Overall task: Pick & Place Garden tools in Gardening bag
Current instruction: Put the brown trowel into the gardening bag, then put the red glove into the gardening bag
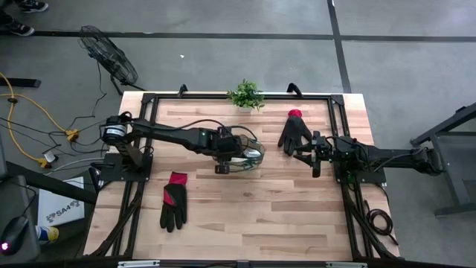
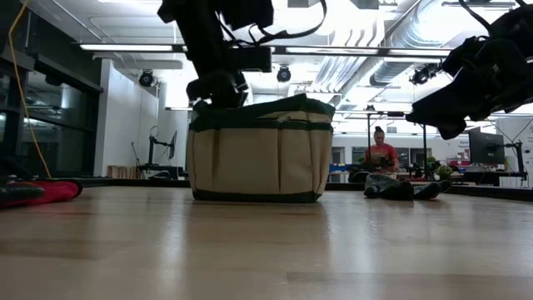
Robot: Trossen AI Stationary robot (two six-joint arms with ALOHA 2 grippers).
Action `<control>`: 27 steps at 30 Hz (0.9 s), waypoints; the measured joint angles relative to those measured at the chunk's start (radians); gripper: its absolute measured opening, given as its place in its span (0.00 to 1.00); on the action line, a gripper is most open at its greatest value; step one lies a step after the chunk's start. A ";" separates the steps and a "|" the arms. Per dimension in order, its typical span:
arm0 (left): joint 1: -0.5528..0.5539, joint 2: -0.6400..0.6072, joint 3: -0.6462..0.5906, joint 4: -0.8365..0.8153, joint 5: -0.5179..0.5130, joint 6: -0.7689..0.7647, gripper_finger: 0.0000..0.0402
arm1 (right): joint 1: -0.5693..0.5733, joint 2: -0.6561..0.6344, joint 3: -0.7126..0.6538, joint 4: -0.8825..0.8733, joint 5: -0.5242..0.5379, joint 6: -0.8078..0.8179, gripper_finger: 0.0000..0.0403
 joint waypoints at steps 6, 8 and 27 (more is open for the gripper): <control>0.007 0.015 0.000 0.012 0.000 -0.008 0.15 | 0.000 0.007 0.000 -0.003 -0.001 0.000 0.38; 0.017 0.015 0.000 0.014 0.001 -0.016 0.15 | 0.000 0.010 0.000 -0.003 -0.001 0.000 0.38; 0.025 0.016 0.000 0.038 -0.034 -0.081 0.37 | 0.000 0.010 0.000 -0.002 -0.001 0.000 0.38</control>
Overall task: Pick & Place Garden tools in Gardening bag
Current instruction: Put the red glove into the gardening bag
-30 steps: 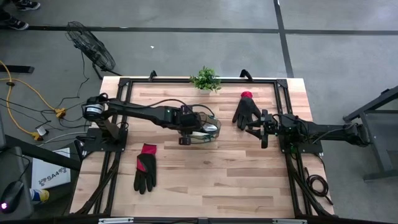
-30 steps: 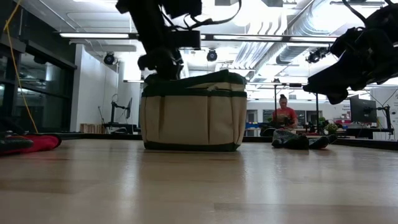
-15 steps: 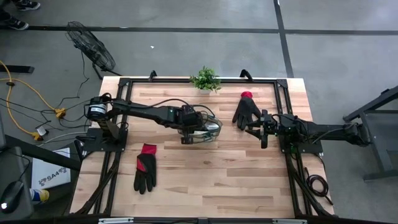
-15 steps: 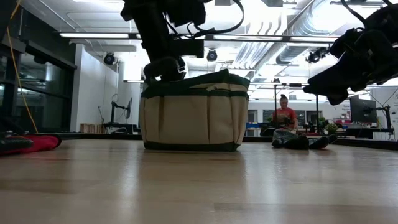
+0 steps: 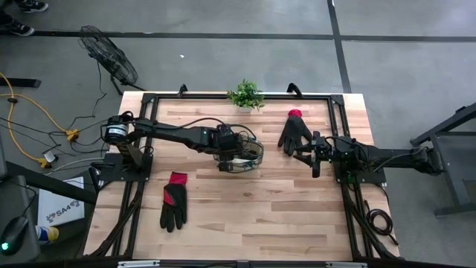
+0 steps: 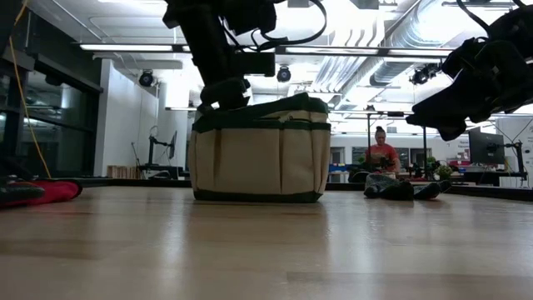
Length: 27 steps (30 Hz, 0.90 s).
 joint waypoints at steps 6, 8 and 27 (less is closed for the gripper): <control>0.000 0.000 0.000 -0.001 0.001 -0.009 0.37 | 0.000 0.000 0.000 0.000 0.000 0.000 0.38; 0.000 0.000 0.000 -0.002 0.001 -0.022 0.37 | 0.000 0.000 0.000 0.000 0.000 0.000 0.38; 0.000 -0.007 0.108 -0.142 0.004 -0.044 0.38 | 0.000 0.000 0.000 0.000 0.000 0.000 0.38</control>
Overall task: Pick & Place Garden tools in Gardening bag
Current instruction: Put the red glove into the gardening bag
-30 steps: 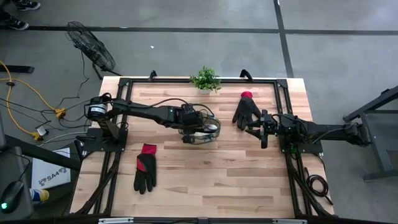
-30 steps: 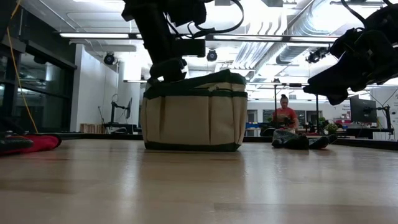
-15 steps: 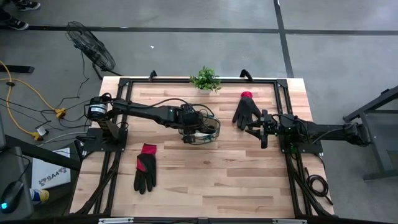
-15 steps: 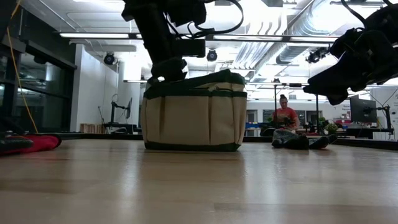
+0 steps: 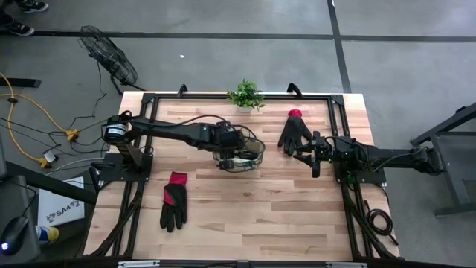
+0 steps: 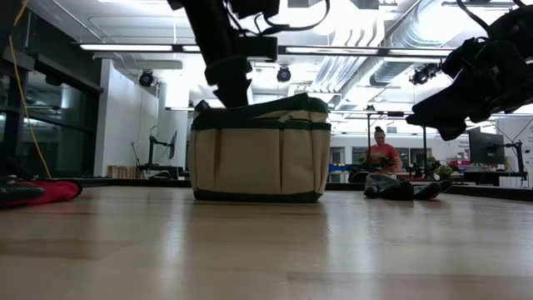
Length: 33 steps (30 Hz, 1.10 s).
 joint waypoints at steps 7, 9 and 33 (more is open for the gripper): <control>0.000 0.000 0.147 -0.166 -0.001 -0.041 0.38 | 0.000 0.000 0.000 0.000 0.000 0.000 0.38; -0.001 0.000 0.180 -0.198 -0.001 -0.051 0.38 | 0.000 0.000 0.000 0.000 0.000 0.000 0.38; -0.218 -0.036 0.298 -0.837 -0.019 -0.214 0.38 | 0.000 0.000 0.000 0.000 0.000 0.000 0.38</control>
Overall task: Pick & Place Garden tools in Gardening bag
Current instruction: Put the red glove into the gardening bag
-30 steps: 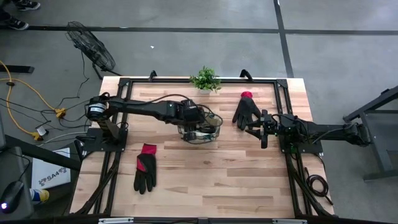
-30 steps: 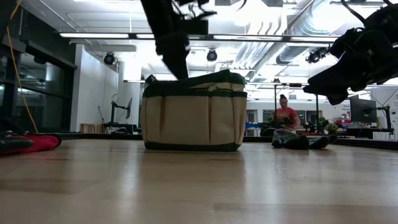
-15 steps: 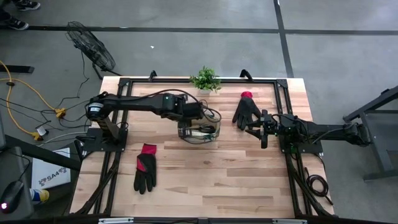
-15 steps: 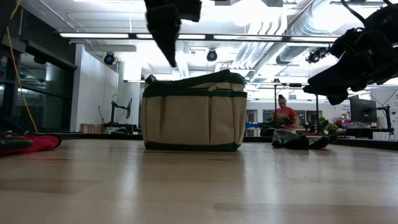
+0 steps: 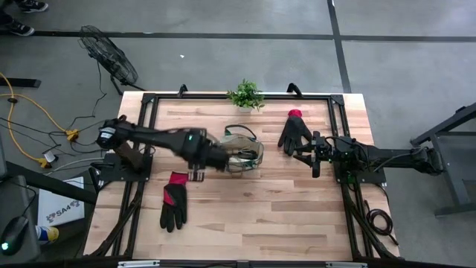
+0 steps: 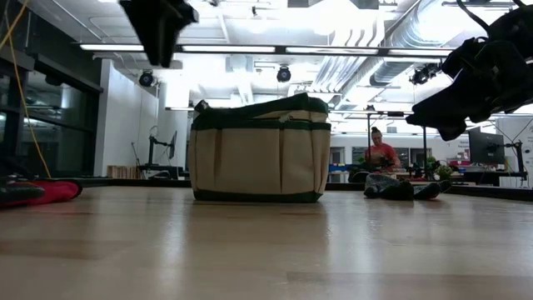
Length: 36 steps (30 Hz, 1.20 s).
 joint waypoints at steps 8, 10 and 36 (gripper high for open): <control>-0.200 -0.073 -0.192 0.007 -0.005 -0.196 0.38 | 0.000 0.000 0.000 -0.002 0.000 0.000 0.38; -0.244 -0.088 -0.251 0.016 -0.010 -0.256 0.38 | 0.000 0.000 0.000 0.000 0.000 0.000 0.38; -0.418 -0.115 -0.696 0.445 0.166 -0.499 0.83 | 0.000 0.001 0.000 0.000 0.000 0.000 0.38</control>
